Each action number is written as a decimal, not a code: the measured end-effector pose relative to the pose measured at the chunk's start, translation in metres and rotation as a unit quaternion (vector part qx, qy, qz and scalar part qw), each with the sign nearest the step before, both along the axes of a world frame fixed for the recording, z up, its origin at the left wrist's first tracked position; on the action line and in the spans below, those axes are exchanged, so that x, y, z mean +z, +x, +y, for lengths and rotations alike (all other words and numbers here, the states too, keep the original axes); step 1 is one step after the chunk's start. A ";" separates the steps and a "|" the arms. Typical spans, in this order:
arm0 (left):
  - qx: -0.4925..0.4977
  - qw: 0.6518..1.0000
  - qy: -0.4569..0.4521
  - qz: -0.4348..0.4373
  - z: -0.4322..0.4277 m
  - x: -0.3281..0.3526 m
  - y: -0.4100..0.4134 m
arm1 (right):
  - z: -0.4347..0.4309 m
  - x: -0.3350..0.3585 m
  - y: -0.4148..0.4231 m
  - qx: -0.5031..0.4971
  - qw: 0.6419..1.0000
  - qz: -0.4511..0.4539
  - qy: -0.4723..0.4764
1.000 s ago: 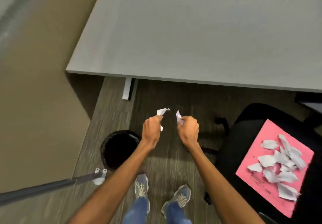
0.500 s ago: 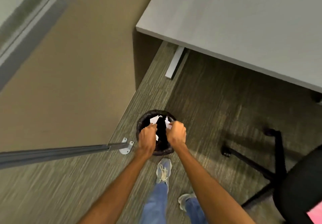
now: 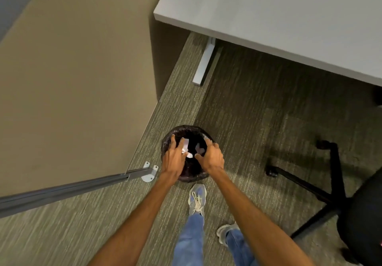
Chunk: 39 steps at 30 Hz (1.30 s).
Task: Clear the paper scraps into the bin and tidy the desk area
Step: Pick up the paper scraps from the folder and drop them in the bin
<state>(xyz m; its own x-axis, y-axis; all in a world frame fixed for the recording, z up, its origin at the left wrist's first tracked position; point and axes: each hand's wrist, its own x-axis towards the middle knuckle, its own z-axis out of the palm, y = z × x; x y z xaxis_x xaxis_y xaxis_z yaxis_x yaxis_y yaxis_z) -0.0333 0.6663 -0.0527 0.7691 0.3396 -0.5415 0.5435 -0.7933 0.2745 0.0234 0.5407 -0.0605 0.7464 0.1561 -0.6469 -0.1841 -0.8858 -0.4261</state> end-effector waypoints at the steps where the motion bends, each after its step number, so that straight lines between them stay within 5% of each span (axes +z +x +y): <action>1: -0.013 1.000 -0.005 0.002 -0.003 0.006 0.002 | -0.009 0.007 0.002 -0.020 1.000 -0.009 0.001; 14: -0.194 0.974 -0.056 -0.100 -0.177 0.102 0.093 | -0.208 0.108 0.041 -0.242 0.962 -0.120 -0.039; 24: -0.414 0.899 -0.105 -0.100 -0.393 0.132 0.117 | -0.454 0.156 -0.003 -0.426 0.877 -0.198 -0.103; 30: -0.524 0.838 -0.129 -0.083 -0.517 0.117 0.094 | -0.570 0.146 -0.058 -0.505 0.835 -0.167 -0.143; 39: -0.598 0.792 -0.116 -0.051 -0.619 0.081 0.069 | -0.648 0.108 -0.096 -0.542 0.824 -0.096 -0.132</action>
<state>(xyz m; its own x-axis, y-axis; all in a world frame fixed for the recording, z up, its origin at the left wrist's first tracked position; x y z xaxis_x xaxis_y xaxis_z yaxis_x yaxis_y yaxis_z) 0.0359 0.0477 0.0282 0.5093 -0.7631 -0.3978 -0.5915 -0.6462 0.4823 -0.0724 -0.1069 0.0471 0.4478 -0.7969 -0.4055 -0.8798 -0.3118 -0.3588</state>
